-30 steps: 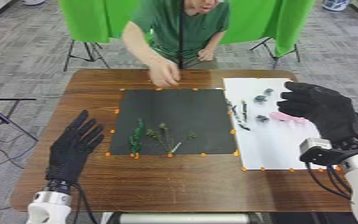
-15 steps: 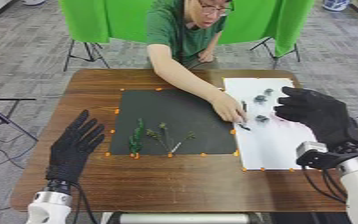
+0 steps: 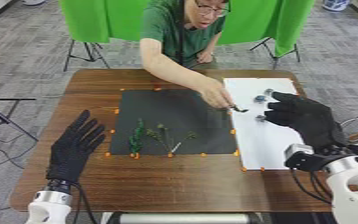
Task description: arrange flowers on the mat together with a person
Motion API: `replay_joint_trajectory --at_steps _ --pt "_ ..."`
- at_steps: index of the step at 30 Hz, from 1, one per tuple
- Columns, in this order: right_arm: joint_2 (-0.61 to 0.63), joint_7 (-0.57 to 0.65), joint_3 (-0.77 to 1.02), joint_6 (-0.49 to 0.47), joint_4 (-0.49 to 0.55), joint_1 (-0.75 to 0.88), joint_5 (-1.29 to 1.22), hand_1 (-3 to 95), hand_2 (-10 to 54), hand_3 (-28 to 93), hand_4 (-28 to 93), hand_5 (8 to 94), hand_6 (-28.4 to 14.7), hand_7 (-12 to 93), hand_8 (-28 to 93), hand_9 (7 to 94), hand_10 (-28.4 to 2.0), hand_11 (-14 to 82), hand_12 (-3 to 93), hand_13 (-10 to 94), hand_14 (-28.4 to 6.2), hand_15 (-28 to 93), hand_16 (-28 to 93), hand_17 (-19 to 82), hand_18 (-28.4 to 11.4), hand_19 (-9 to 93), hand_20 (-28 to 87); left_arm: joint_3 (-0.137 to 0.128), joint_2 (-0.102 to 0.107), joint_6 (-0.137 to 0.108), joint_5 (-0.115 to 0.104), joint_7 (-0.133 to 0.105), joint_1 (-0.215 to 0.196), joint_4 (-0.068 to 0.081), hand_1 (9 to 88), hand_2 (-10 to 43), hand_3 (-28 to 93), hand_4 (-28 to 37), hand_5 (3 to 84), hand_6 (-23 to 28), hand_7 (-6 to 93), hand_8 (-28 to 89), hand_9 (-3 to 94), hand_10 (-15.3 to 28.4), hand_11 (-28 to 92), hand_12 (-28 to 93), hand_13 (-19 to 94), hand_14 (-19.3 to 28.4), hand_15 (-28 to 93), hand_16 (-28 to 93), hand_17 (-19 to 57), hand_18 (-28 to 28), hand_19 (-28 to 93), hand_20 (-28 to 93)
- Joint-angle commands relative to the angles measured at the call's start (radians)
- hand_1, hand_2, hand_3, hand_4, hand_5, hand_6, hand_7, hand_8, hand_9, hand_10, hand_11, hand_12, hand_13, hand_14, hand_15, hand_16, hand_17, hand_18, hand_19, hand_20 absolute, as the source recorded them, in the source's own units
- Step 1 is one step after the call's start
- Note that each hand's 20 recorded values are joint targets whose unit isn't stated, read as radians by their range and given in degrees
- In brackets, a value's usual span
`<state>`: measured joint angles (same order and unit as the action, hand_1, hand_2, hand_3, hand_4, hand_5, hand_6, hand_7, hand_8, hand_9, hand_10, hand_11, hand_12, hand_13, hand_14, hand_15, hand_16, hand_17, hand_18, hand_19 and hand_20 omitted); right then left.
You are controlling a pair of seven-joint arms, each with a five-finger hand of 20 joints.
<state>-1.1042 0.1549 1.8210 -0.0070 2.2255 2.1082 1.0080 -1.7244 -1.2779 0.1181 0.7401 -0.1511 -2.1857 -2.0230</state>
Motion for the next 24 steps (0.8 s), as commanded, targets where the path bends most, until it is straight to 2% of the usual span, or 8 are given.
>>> replay_joint_trajectory --at_steps 1,4,6,9,13,18,22,24 --pt "-0.019 -0.026 -0.031 -0.008 -0.033 -0.046 0.009 13.9 9.4 82 -24 46.8 -7.2 18 -9 46.7 -16.8 19.2 22.8 40 -15.7 33 19 11 -23.1 50 27 0.011 0.001 0.029 0.008 0.003 0.015 0.009 25.3 -0.4 70 -27.1 30.1 1.7 15.2 -9 25.5 11.2 15 15 24 13.8 20 2 -8.9 21.4 42 7" --pt "-0.028 -0.008 -0.037 -0.015 -0.032 -0.036 0.013 13.8 9.5 82 -24 47.0 -7.2 18 -9 46.8 -16.8 19.2 22.7 40 -15.7 33 19 11 -23.2 50 27 0.016 -0.011 0.013 -0.007 0.007 -0.012 0.005 25.2 -0.4 70 -27.2 30.0 1.7 15.1 -9 25.6 11.2 15 15 24 13.7 19 2 -8.9 21.4 42 7" --pt "-0.029 -0.002 -0.037 -0.013 -0.027 -0.028 0.015 13.9 9.6 82 -24 47.0 -7.3 18 -9 46.8 -16.9 19.3 22.8 40 -15.7 33 19 11 -23.1 50 27 0.013 -0.015 0.017 -0.003 0.010 -0.029 0.000 25.2 -0.4 70 -27.2 30.0 1.7 15.1 -9 25.7 11.2 15 15 24 13.7 19 2 -8.9 21.4 42 7" --pt "-0.017 0.005 -0.041 -0.004 -0.031 -0.035 0.014 14.0 9.6 82 -24 47.1 -7.3 18 -9 46.9 -17.0 19.2 22.8 40 -15.7 33 19 11 -23.2 50 27 0.012 -0.009 0.016 -0.004 0.013 -0.020 0.004 25.2 -0.3 70 -27.2 30.1 1.7 15.1 -9 25.7 11.2 15 15 24 13.7 19 2 -8.9 21.4 42 8" --pt "-0.019 -0.001 -0.050 -0.013 -0.038 -0.054 0.022 14.2 9.7 82 -24 47.2 -7.2 18 -9 47.1 -16.9 19.3 22.8 41 -15.6 33 19 11 -23.2 50 27 0.014 0.004 0.019 0.002 -0.002 -0.001 0.006 25.2 -0.4 70 -27.2 30.1 1.7 15.1 -9 25.7 11.1 15 16 24 13.7 19 2 -8.9 21.4 42 8" --pt "-0.019 0.009 -0.054 -0.024 -0.041 -0.056 0.024 14.3 9.6 82 -24 47.2 -7.2 18 -9 47.1 -16.9 19.3 22.8 41 -15.7 33 19 11 -23.2 50 27 0.014 -0.006 0.013 -0.005 0.000 -0.022 0.002 25.2 -0.4 70 -27.2 30.0 1.7 15.0 -8 25.8 11.1 15 16 24 13.7 19 2 -8.9 21.4 42 8" --pt "-0.011 -0.003 -0.045 -0.011 -0.037 -0.053 0.022 14.4 9.5 82 -24 47.2 -7.2 18 -9 47.1 -16.9 19.4 22.9 41 -15.7 33 19 11 -23.1 50 27 0.017 -0.001 0.024 0.000 0.003 0.005 0.012 25.1 -0.5 70 -27.2 30.0 1.7 14.8 -8 25.8 11.1 15 16 24 13.8 19 2 -8.9 21.4 42 8" --pt "-0.010 -0.008 -0.049 -0.007 -0.039 -0.058 0.024 14.4 9.5 82 -24 47.2 -7.2 18 -9 47.1 -16.9 19.5 22.9 41 -15.7 33 19 11 -23.2 50 27 0.013 0.004 0.023 -0.002 0.010 0.010 0.013 25.1 -0.5 70 -27.3 30.0 1.7 14.8 -8 25.8 11.1 15 16 24 13.8 19 2 -8.9 21.4 42 8"
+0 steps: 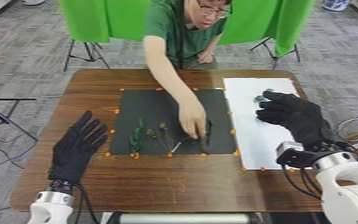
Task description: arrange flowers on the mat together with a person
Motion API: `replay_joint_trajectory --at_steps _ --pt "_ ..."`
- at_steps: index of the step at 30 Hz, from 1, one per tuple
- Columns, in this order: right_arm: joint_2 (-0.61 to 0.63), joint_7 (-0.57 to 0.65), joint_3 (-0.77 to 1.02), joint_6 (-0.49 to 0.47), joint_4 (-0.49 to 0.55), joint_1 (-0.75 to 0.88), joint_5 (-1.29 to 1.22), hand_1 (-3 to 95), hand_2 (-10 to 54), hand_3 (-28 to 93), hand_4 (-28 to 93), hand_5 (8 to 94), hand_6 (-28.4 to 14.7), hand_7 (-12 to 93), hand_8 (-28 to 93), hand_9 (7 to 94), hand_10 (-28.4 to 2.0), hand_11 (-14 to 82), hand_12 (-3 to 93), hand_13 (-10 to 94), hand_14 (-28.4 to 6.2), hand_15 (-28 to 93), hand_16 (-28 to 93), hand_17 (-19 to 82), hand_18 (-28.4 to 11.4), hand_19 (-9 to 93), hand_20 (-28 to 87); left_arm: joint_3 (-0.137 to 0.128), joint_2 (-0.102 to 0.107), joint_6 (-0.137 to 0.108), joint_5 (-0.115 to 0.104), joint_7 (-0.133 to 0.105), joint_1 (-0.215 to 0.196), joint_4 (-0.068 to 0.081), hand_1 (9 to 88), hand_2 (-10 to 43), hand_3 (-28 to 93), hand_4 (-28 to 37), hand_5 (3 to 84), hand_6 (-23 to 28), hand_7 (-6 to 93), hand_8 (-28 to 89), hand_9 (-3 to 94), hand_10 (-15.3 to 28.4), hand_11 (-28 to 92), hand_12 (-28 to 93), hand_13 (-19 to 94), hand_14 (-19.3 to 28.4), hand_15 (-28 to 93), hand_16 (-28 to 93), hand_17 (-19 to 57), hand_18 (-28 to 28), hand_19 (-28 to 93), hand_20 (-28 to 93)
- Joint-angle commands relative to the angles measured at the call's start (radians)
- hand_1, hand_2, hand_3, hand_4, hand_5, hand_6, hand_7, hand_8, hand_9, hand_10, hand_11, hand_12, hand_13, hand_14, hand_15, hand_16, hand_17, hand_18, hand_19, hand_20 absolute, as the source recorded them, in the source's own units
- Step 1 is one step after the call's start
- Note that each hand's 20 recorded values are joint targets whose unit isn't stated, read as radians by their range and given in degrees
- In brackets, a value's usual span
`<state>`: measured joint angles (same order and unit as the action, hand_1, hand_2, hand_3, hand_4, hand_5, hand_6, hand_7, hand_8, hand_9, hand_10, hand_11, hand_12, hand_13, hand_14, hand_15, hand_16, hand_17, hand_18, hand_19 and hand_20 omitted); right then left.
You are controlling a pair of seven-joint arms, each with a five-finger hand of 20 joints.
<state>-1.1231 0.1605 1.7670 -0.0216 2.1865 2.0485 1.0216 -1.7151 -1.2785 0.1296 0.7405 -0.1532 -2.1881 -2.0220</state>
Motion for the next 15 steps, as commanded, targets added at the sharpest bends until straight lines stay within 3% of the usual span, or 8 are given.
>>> replay_joint_trajectory --at_steps 1,6,9,11,15 --pt "0.009 -0.014 0.004 0.007 -0.001 0.002 0.009 14.3 9.5 82 -24 47.2 -7.2 18 -9 47.1 -16.8 19.5 22.8 41 -15.7 33 19 11 -23.2 50 27 0.003 0.007 0.010 -0.003 0.013 0.013 0.012 25.1 -0.4 70 -27.3 30.0 1.6 14.8 -8 25.8 11.1 15 16 24 13.8 19 2 -8.9 21.4 42 8" --pt "0.008 -0.013 0.004 -0.013 -0.001 0.007 0.019 14.2 9.5 82 -24 47.2 -7.2 18 -9 47.1 -17.1 19.4 22.8 41 -15.7 33 19 11 -23.2 50 27 0.003 0.004 0.014 -0.006 0.024 0.008 0.016 25.1 -0.4 70 -27.4 30.1 1.6 14.9 -8 25.9 11.1 15 16 24 13.7 19 2 -8.9 21.4 42 8" --pt "0.012 -0.018 0.010 -0.007 0.000 0.006 0.016 14.3 9.2 82 -24 47.2 -7.2 18 -9 47.0 -17.0 19.5 22.9 41 -15.7 33 19 11 -23.1 50 27 0.009 0.012 0.023 -0.001 0.015 0.028 0.022 25.1 -0.4 70 -27.3 30.0 1.6 14.8 -8 25.9 11.1 15 16 24 13.7 19 2 -8.9 21.4 42 8" --pt "0.010 -0.018 0.010 -0.013 -0.001 0.005 0.017 14.5 9.0 82 -24 47.1 -7.2 18 -9 47.1 -16.9 19.5 22.8 41 -15.7 34 19 11 -23.1 50 27 0.007 0.019 0.021 0.001 0.013 0.025 0.019 25.2 -0.3 70 -27.4 30.0 1.6 14.9 -8 25.9 11.1 15 16 24 13.8 19 2 -8.9 21.4 42 8" --pt "0.020 -0.008 0.000 -0.016 -0.007 0.004 0.020 14.8 8.8 82 -24 47.2 -7.2 18 -9 47.2 -16.8 19.7 22.9 42 -15.8 34 19 11 -23.2 50 27 0.001 0.004 0.011 -0.009 0.022 -0.005 0.012 25.2 -0.3 70 -27.3 30.1 1.6 15.0 -8 25.9 11.1 15 16 24 13.8 19 2 -8.9 21.4 42 8"
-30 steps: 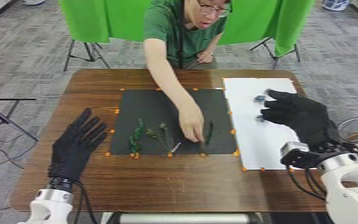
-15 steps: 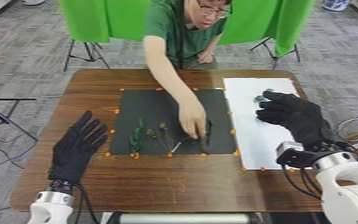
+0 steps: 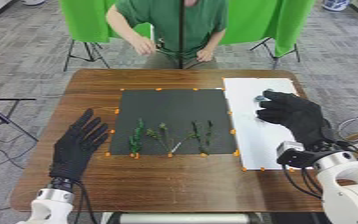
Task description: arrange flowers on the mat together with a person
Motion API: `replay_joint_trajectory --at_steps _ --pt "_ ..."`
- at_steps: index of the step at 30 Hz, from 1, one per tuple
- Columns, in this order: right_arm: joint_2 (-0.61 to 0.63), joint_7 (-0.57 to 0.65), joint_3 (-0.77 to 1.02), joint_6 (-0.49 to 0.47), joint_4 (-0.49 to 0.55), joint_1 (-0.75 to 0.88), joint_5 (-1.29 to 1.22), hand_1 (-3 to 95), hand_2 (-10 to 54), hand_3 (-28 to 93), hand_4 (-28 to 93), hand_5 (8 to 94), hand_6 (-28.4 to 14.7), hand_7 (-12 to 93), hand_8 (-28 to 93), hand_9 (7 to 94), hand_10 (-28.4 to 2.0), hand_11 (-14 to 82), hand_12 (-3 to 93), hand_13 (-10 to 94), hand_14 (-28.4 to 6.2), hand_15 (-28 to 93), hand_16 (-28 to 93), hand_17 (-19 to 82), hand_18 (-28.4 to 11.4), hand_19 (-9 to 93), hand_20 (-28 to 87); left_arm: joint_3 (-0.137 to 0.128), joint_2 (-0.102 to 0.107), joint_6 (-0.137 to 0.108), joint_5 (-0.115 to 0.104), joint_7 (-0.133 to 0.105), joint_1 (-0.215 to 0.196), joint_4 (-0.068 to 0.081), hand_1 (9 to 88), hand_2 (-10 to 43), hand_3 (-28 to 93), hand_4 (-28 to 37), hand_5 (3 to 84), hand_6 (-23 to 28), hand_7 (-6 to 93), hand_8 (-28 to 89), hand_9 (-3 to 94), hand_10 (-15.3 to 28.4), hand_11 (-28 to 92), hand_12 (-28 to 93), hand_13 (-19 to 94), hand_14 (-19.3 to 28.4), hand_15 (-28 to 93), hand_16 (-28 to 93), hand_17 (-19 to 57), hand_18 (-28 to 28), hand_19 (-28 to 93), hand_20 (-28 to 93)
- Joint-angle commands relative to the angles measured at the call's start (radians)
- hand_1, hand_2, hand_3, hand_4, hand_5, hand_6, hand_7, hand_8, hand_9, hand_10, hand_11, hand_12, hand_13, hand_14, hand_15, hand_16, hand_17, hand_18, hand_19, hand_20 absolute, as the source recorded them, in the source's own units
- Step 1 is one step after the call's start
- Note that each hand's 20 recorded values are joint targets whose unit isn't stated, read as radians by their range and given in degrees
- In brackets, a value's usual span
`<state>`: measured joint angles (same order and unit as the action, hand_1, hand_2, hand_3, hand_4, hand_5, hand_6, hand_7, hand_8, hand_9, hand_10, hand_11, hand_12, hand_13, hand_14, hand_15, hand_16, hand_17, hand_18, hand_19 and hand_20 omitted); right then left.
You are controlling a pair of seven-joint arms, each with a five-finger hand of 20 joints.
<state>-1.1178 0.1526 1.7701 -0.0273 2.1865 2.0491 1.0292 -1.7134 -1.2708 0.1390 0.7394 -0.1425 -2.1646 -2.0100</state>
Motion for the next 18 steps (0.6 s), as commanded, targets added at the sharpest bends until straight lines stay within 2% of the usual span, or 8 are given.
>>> replay_joint_trajectory --at_steps 1,7,9,11,13,15,16,18 --pt "0.017 0.001 0.001 -0.022 -0.007 0.005 0.016 15.1 8.5 83 -24 47.2 -7.2 18 -9 47.3 -16.7 19.8 22.9 43 -15.7 34 19 11 -23.2 50 27 -0.002 -0.005 0.003 -0.007 0.016 -0.032 -0.002 25.2 -0.3 70 -27.3 30.1 1.7 15.0 -8 26.0 11.1 15 16 24 13.8 19 2 -8.9 21.4 42 8" --pt "0.062 -0.047 -0.011 0.006 -0.017 -0.024 0.106 18.1 4.1 83 -24 47.7 -7.0 19 -10 49.5 -16.4 23.0 23.6 47 -15.0 41 19 13 -22.6 52 27 -0.004 0.012 0.011 0.005 0.011 -0.009 0.004 25.2 -0.3 70 -27.3 30.1 1.7 14.9 -8 26.1 11.1 15 16 24 13.8 19 2 -8.9 21.4 42 8" --pt "0.091 -0.088 -0.042 0.027 -0.037 -0.058 0.231 21.9 -1.3 83 -24 48.5 -6.4 22 -11 50.4 -15.9 25.6 23.8 49 -13.9 44 18 15 -22.1 54 28 -0.010 0.009 0.007 0.028 0.008 -0.019 -0.001 25.2 -0.7 70 -27.1 30.1 1.7 14.9 -8 26.0 11.1 15 16 24 13.8 19 2 -8.9 21.4 42 8" --pt "0.148 -0.156 -0.094 0.086 -0.071 -0.095 0.454 27.0 -7.7 81 -27 50.1 -5.2 23 -12 52.9 -14.5 28.0 23.3 52 -12.1 46 17 17 -21.2 57 29 -0.009 0.002 0.003 0.020 0.010 -0.033 -0.003 25.3 -1.4 70 -26.8 30.0 1.6 15.1 -8 26.0 11.0 15 16 24 13.8 19 2 -8.9 21.4 42 8" --pt "0.193 -0.186 -0.128 0.114 -0.101 -0.128 0.652 30.4 -9.4 79 -28 52.5 -3.2 25 -13 55.6 -13.0 29.1 22.8 55 -10.1 49 17 19 -19.8 60 30 -0.011 0.000 0.003 0.008 0.018 -0.038 -0.003 25.5 -1.7 70 -26.6 30.0 1.6 15.0 -8 26.0 11.1 15 16 24 13.7 19 2 -8.9 21.4 42 8" --pt "0.233 -0.202 -0.158 0.136 -0.134 -0.164 0.891 33.3 -9.5 78 -28 53.1 -2.3 26 -14 55.9 -11.8 29.4 22.7 57 -8.8 50 17 21 -18.9 62 31 -0.010 0.004 0.003 0.014 0.020 -0.034 0.000 25.5 -1.8 70 -26.4 29.9 1.6 15.0 -8 26.1 11.1 15 16 24 13.7 19 2 -8.9 21.4 42 8" --pt "0.243 -0.212 -0.160 0.124 -0.148 -0.180 1.015 34.5 -9.5 78 -28 52.6 -2.0 27 -14 55.0 -11.1 29.3 22.7 58 -8.3 51 17 21 -18.7 63 31 -0.010 0.005 0.001 0.012 0.020 -0.030 0.000 25.6 -1.8 70 -26.3 29.9 1.6 15.0 -8 26.1 11.0 15 16 24 13.7 19 2 -8.9 21.4 42 8" --pt "0.240 -0.268 -0.131 -0.037 -0.161 -0.224 1.406 35.4 -9.5 78 -28 50.6 -1.6 27 -15 52.1 -10.4 28.2 22.3 58 -8.2 52 17 21 -18.7 63 32 -0.009 0.009 0.002 0.013 0.015 -0.022 0.001 25.6 -1.8 70 -26.2 29.9 1.6 15.0 -8 26.0 11.1 15 16 24 13.7 19 2 -8.9 21.4 42 8"
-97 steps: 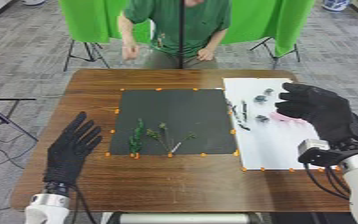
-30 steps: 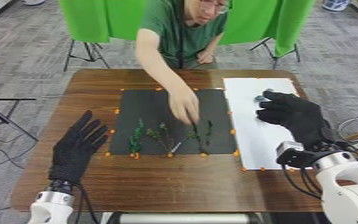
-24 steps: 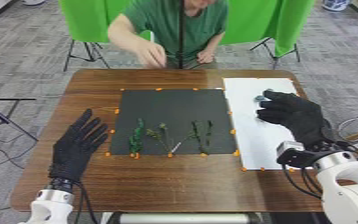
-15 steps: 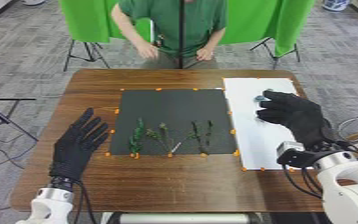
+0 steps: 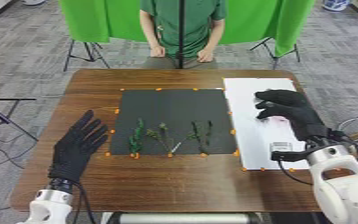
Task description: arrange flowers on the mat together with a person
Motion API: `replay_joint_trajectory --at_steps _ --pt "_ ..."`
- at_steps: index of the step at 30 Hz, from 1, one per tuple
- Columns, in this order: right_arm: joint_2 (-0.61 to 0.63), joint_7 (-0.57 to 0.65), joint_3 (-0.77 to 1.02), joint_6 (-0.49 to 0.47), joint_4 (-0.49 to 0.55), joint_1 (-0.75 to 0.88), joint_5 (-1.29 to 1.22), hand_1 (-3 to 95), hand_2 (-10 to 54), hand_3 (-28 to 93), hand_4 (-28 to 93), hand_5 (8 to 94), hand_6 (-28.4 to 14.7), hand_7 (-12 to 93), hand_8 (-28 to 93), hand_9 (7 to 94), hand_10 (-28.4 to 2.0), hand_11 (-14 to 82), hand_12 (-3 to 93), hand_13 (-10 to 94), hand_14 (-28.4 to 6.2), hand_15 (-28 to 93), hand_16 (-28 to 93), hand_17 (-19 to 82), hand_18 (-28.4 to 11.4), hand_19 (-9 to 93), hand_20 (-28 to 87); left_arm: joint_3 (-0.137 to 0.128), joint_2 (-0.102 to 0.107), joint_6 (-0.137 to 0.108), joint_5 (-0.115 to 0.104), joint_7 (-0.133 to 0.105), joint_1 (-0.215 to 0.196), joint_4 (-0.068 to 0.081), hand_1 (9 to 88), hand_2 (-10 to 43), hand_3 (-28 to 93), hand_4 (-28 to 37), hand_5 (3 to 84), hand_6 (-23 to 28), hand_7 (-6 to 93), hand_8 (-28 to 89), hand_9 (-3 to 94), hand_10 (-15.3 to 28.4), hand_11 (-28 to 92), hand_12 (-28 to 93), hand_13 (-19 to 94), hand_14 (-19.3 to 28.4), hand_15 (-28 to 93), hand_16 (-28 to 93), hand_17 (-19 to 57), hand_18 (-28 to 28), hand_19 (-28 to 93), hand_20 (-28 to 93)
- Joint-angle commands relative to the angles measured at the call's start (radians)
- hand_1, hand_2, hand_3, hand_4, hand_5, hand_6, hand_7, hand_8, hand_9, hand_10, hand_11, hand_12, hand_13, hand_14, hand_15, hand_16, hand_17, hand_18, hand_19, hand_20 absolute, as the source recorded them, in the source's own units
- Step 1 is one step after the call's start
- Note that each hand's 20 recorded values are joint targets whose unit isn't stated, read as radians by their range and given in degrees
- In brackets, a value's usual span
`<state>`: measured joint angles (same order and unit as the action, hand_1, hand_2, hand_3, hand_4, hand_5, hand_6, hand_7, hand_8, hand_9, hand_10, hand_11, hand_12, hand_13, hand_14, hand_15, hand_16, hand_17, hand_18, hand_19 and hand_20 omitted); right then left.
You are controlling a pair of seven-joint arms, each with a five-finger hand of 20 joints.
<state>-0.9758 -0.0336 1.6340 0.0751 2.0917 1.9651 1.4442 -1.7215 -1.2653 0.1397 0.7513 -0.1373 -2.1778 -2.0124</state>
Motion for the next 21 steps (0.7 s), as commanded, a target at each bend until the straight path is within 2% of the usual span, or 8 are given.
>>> replay_joint_trajectory --at_steps 1,3,5,6,8,11,15,21 --pt "0.112 -0.088 -0.001 -0.191 -0.070 -0.155 1.051 34.8 -9.5 78 -28 48.8 -1.4 28 -15 49.9 -9.7 27.1 22.1 57 -7.9 52 17 21 -18.6 63 32 0.001 0.004 -0.001 0.001 0.008 -0.009 0.001 25.6 -1.8 70 -26.2 29.9 1.6 15.0 -8 26.0 11.1 15 16 24 13.7 19 2 -8.9 21.4 42 8" --pt "0.137 -0.031 -0.052 -0.277 -0.100 -0.207 0.960 32.4 -9.5 80 -28 41.7 -1.4 28 -15 43.5 -8.2 23.5 21.3 54 -7.2 53 17 19 -18.1 61 31 0.003 0.004 0.004 0.003 0.011 -0.007 0.000 25.7 -1.7 69 -26.3 29.8 1.5 15.0 -8 25.9 11.0 15 16 24 13.6 19 2 -8.9 21.4 42 8" --pt "0.162 -0.001 -0.097 -0.309 -0.128 -0.245 1.030 31.4 -9.5 83 -28 34.8 -2.8 27 -15 36.6 -7.4 19.4 20.9 52 -7.6 55 17 18 -18.0 60 31 0.004 -0.001 0.006 0.003 0.013 -0.016 -0.003 25.8 -1.5 69 -26.3 29.6 1.5 15.0 -8 25.9 11.0 15 16 24 13.6 19 2 -8.9 21.4 42 8" --pt "0.185 0.023 -0.135 -0.264 -0.154 -0.260 1.052 31.3 -9.5 84 -28 31.4 -3.4 26 -15 33.1 -6.9 16.9 21.1 51 -8.2 57 16 18 -18.0 60 30 0.004 -0.003 0.004 0.002 0.013 -0.022 -0.004 25.8 -1.4 70 -26.3 29.6 1.5 15.1 -8 25.9 11.1 15 16 24 13.7 19 2 -8.9 21.4 42 8" --pt "0.212 0.099 -0.190 -0.234 -0.172 -0.284 1.043 31.0 -9.5 85 -28 26.6 -5.0 24 -14 27.8 -6.8 13.8 22.3 48 -9.1 63 13 17 -18.1 60 30 0.002 -0.002 -0.003 -0.002 0.010 -0.033 -0.007 25.8 -1.3 69 -26.3 29.6 1.6 15.1 -8 25.8 11.1 15 16 24 13.7 20 2 -8.9 21.4 42 8" --pt "0.261 0.214 -0.283 -0.131 -0.204 -0.315 1.065 31.0 -9.5 84 -28 28.7 -5.1 25 -14 29.9 -7.9 15.3 22.9 50 -9.1 66 12 18 -17.9 61 30 0.000 0.002 -0.007 -0.002 0.006 -0.033 -0.007 25.8 -1.3 70 -26.3 29.6 1.6 15.1 -8 25.8 11.1 15 16 24 13.8 20 2 -8.9 21.4 42 8" --pt "0.307 0.345 -0.382 -0.078 -0.230 -0.363 1.097 30.8 -9.5 82 -28 37.4 -4.4 27 -15 38.9 -9.7 22.3 22.9 55 -8.8 69 12 20 -17.9 63 30 0.001 0.001 -0.005 0.002 0.009 -0.022 -0.006 25.8 -1.3 70 -26.3 29.6 1.6 15.0 -9 25.8 11.1 15 16 24 13.8 20 2 -8.9 21.4 42 8" --pt "0.323 0.403 -0.452 -0.026 -0.273 -0.396 1.139 31.3 -9.5 82 -28 46.4 -3.1 29 -15 47.9 -10.6 30.3 23.4 59 -8.2 72 14 22 -17.7 66 30 -0.001 -0.005 -0.017 -0.001 0.015 -0.028 -0.009 25.7 -1.3 70 -26.3 29.6 1.7 15.2 -8 25.8 11.1 15 16 24 13.8 20 2 -9.0 21.4 42 7"
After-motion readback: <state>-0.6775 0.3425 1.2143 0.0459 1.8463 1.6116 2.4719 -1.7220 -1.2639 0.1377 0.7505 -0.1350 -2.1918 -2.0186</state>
